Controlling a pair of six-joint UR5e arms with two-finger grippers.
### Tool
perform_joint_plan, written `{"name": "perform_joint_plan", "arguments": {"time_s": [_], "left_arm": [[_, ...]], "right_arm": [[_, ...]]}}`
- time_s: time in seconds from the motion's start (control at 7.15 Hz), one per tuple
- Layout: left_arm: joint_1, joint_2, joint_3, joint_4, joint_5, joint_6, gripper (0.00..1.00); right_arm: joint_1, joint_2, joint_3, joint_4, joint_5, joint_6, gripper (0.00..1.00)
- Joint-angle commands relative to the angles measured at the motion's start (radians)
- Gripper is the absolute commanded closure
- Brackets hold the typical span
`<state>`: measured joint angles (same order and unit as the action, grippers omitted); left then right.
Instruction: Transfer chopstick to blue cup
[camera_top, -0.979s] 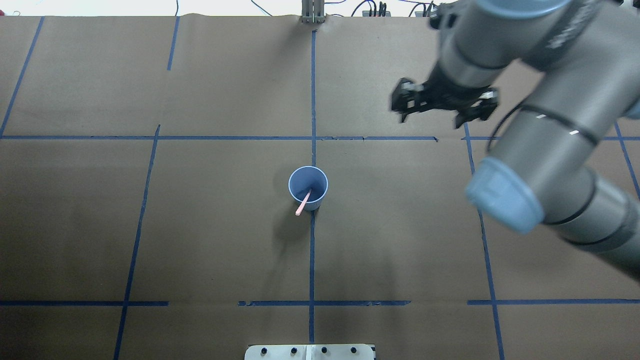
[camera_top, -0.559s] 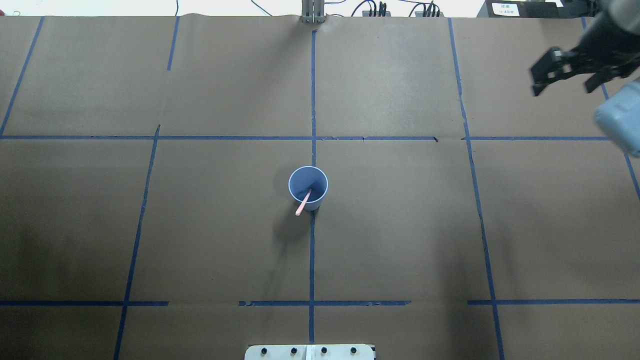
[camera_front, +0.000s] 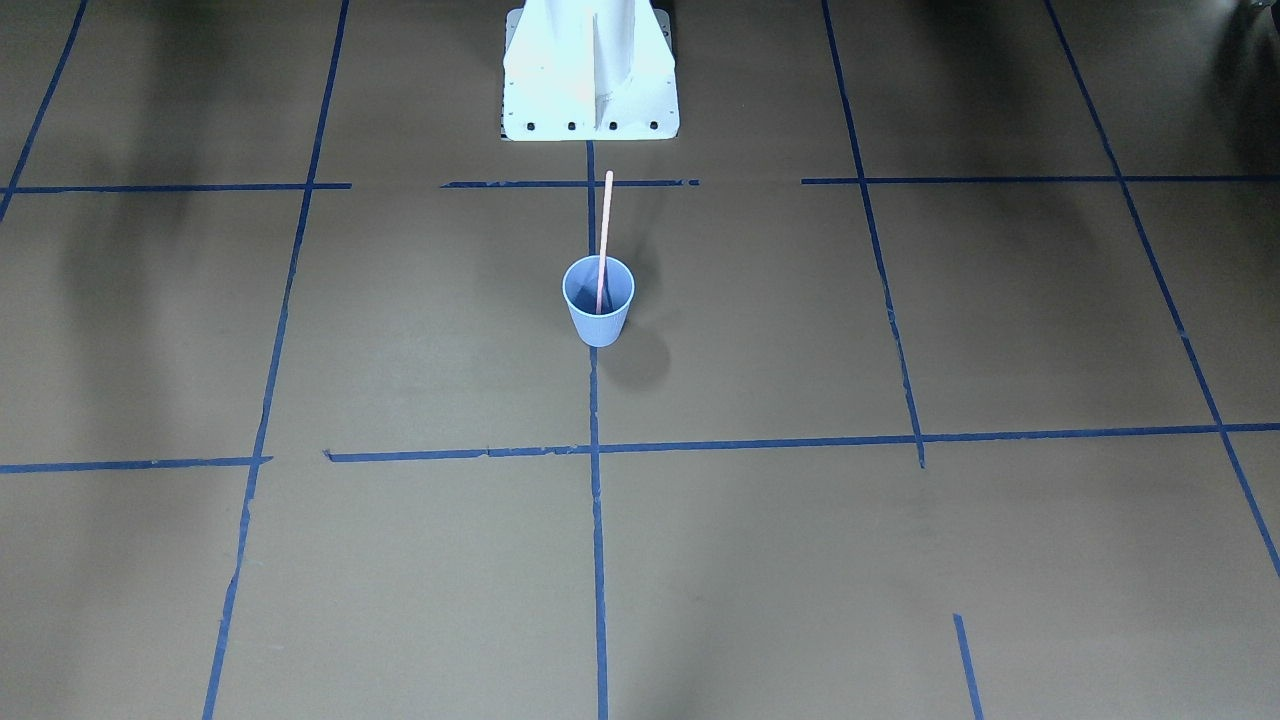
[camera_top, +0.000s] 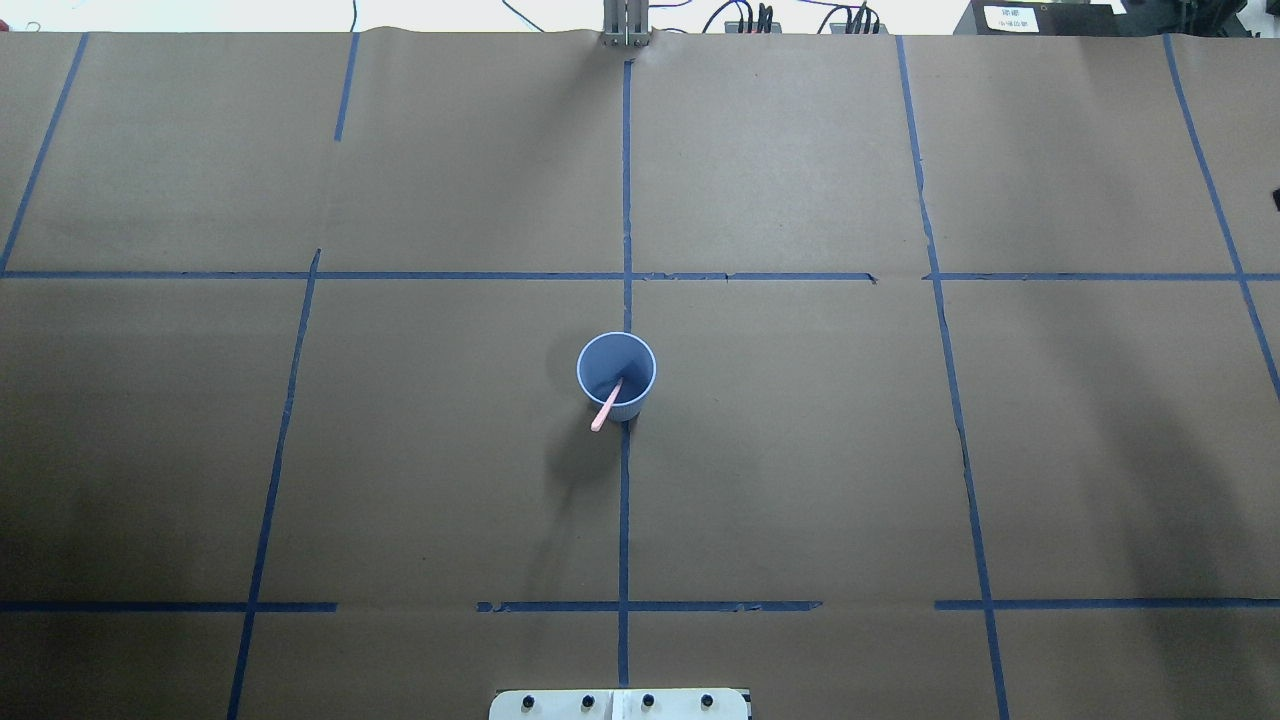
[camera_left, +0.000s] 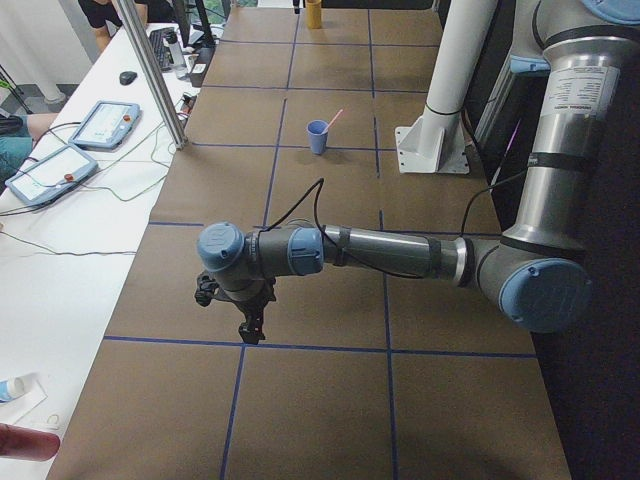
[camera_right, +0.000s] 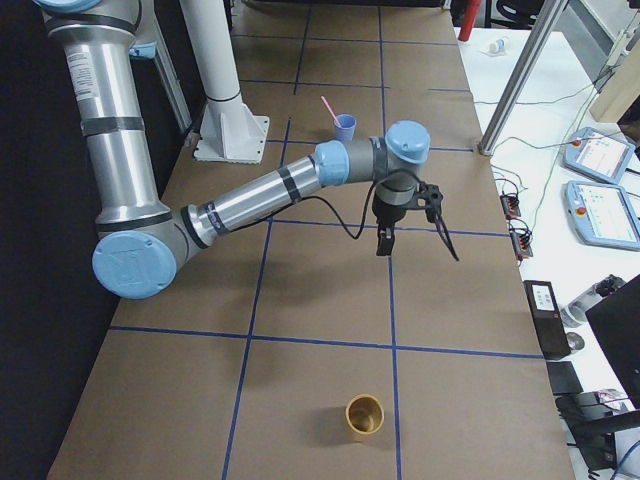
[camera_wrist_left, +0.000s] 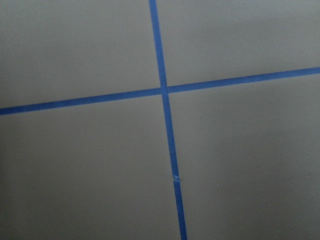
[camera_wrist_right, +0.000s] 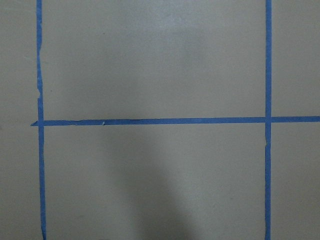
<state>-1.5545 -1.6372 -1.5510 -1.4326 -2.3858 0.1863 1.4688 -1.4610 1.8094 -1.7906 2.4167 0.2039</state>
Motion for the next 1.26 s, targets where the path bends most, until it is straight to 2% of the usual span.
{"name": "perform_joint_plan", "arguments": {"time_s": [0.0,0.14,0.42,0.56,0.84,1.12], "left_arm": [[-0.001,0.002,0.002,-0.014,0.0,-0.005,0.0],[0.001,0.0,0.003,-0.014,0.0,-0.008,0.0],[0.001,-0.004,0.005,-0.014,0.003,-0.002,0.0],[0.001,0.0,0.005,-0.014,0.005,0.001,0.0],[-0.001,0.005,0.006,-0.014,0.005,0.004,0.0],[0.001,0.005,0.008,-0.011,0.013,0.002,0.0]], "right_arm": [[0.079,-0.106,-0.108,0.249,0.075,-0.025,0.0],[0.033,-0.116,-0.143,0.261,0.055,-0.031,0.0],[0.039,-0.131,-0.168,0.254,-0.109,-0.035,0.0],[0.054,-0.156,-0.165,0.255,-0.097,-0.034,0.0],[0.143,-0.173,-0.159,0.263,-0.007,-0.041,0.0],[0.163,-0.17,-0.127,0.254,-0.011,-0.041,0.0]]}}
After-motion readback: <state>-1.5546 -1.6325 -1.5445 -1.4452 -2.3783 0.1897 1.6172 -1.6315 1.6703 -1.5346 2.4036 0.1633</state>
